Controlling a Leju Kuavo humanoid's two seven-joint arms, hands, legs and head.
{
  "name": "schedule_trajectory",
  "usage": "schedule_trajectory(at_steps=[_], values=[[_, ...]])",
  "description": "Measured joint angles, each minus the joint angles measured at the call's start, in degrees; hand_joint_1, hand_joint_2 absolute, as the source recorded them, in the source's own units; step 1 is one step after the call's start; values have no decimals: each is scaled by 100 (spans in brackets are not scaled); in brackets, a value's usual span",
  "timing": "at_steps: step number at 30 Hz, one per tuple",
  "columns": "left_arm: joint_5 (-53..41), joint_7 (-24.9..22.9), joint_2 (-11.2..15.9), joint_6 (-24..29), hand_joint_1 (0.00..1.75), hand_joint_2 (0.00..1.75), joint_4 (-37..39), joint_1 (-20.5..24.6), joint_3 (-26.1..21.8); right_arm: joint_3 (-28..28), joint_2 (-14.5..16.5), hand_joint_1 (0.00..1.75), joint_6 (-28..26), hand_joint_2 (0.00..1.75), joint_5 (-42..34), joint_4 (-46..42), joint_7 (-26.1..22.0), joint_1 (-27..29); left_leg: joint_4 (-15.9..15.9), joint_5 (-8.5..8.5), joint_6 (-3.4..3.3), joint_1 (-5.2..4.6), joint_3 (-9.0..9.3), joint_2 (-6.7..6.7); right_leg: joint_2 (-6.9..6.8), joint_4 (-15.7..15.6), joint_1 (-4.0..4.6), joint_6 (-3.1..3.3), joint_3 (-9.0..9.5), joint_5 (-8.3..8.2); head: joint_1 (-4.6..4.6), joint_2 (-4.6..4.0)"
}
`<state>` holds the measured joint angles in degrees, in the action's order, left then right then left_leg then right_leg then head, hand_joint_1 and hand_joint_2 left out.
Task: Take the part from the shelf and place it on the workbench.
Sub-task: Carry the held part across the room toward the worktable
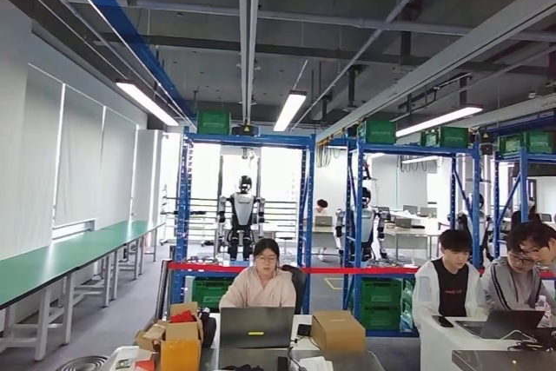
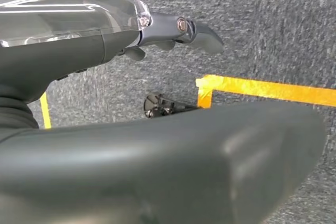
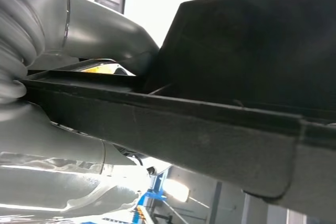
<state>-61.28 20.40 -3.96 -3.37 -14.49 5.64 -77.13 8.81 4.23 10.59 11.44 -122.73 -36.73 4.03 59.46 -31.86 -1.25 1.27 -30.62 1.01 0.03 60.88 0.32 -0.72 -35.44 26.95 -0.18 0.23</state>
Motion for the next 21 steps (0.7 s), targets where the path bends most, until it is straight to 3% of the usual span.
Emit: schedule_trajectory(at_steps=[2, 5, 6, 8, 9, 10, 11, 13, 14, 15, 19, 21], values=[[-7, -1, -2, 0, 0, 175, 0, -2, 1, -2, -4, 175, -10, 175, 4, -5, 0, 0, -45, -12, 58, 7, 16, 2, 5, -110, 25, 56, 44, 54, 0, 2], [-13, -1, -2, 1, 0, 175, 0, 10, 7, -7, -4, 175, -25, 175, 6, -24, -3, 4, 62, -126, 124, -2, -15, -29, -21, -346, -29, 121, 200, 92, -1, 0], [-13, -1, -1, 1, 0, 175, 0, 15, 9, -9, -4, 175, -27, 175, 7, -28, -4, 6, 294, -237, 135, -4, -129, -38, -32, -400, -46, 136, 256, 98, 0, -1], [-14, -3, 5, 2, 0, 175, 0, 8, 10, -15, -4, 175, -28, 175, 13, -25, -5, 9, 1024, -490, 161, -10, -544, -44, -40, -424, -40, 165, 329, 142, 1, -1], [-15, -5, 9, 2, 0, 175, 0, -3, 10, -19, -4, 175, -28, 175, 17, -21, -5, 16, 1316, -532, 177, -10, -738, -45, -38, -423, -38, 171, 369, 176, 1, -1], [-17, -7, 12, 2, 0, 175, 0, -14, 10, -21, -4, 175, -28, 175, 20, -19, -5, 22, 1428, -460, 191, -9, -854, -47, -35, -422, -38, 169, 419, 214, 1, -1], [-21, -8, 15, 2, 0, 175, 0, -21, 10, -23, -4, 175, -29, 175, 24, -18, -6, 24, 1315, -269, 200, -5, -860, -49, -31, -419, -40, 159, 479, 258, 1, -1], [-30, -20, 20, 4, 0, 175, 0, -21, 11, -26, -4, 175, -31, 175, 37, -16, -8, 26, 688, 228, 200, 5, -658, -65, -30, -406, -40, 115, 616, 368, 1, -2], [-33, -31, 23, 9, 0, 175, 0, -18, 12, -26, -4, 175, -35, 175, 47, -15, -10, 20, 398, 366, 183, 3, -537, -72, -28, -384, -31, 80, 662, 422, -1, -2], [-33, -51, 25, 17, 0, 175, 0, -12, 13, -27, -5, 175, -39, 175, 60, -17, -13, 14, 208, 399, 150, -4, -454, -76, -28, -362, -23, 47, 681, 463, 0, -3], [-21, -111, 39, 67, 0, 175, 0, -25, 10, -28, -20, 175, -56, 175, 115, -29, -23, -3, 66, 270, 15, -18, -377, -56, -31, -322, -28, -62, 668, 550, 1, -3], [-2, -143, 52, 99, 0, 175, 0, -25, 10, -29, -42, 175, -78, 175, 161, -34, -25, -13, 43, 246, -38, 7, -333, -47, -27, 46, -46, -128, 497, 742, 1, -3]])
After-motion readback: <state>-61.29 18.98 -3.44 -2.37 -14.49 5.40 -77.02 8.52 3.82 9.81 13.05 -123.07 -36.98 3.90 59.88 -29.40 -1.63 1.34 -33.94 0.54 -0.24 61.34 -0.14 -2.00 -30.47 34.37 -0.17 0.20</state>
